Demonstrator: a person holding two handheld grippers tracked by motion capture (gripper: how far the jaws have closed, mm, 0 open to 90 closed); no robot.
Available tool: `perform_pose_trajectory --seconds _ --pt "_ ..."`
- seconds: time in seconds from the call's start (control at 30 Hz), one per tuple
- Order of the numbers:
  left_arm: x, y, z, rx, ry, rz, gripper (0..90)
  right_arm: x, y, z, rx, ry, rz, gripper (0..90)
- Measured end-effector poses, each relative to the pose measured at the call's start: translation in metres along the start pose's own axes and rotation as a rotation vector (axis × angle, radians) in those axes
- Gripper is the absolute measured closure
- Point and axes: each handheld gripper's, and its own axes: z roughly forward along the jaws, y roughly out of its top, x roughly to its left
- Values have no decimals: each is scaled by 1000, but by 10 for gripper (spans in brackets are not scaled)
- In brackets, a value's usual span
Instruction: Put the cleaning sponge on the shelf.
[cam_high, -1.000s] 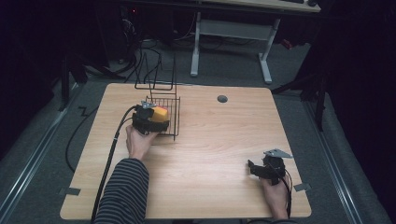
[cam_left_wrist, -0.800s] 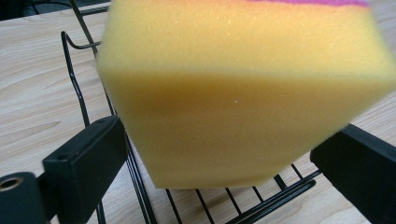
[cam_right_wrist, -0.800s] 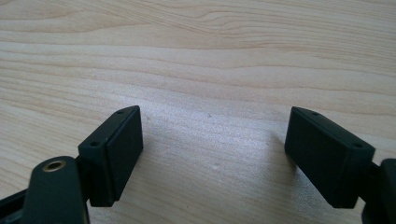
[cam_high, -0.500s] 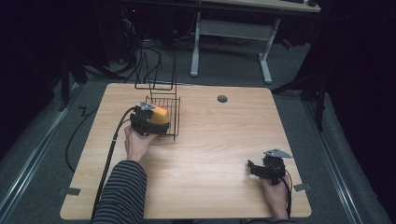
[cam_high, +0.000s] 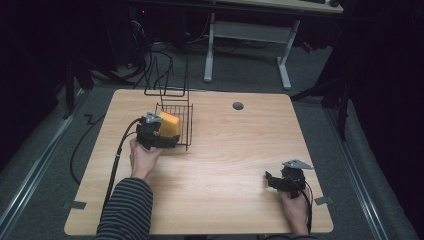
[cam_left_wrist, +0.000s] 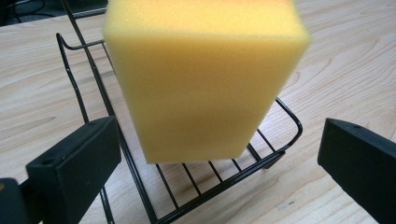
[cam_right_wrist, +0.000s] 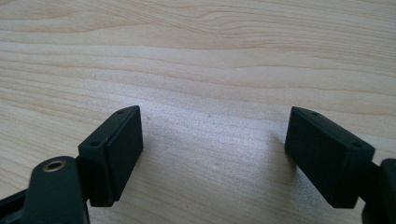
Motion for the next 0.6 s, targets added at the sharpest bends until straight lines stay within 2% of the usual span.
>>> perform_pose_trajectory --seconds 0.43,0.6 --pt "-4 -6 -16 -4 14 33 4 0 0 0 0 0 0 195" --pt "-2 -10 -20 -17 4 12 4 0 0 0 0 0 0 195"
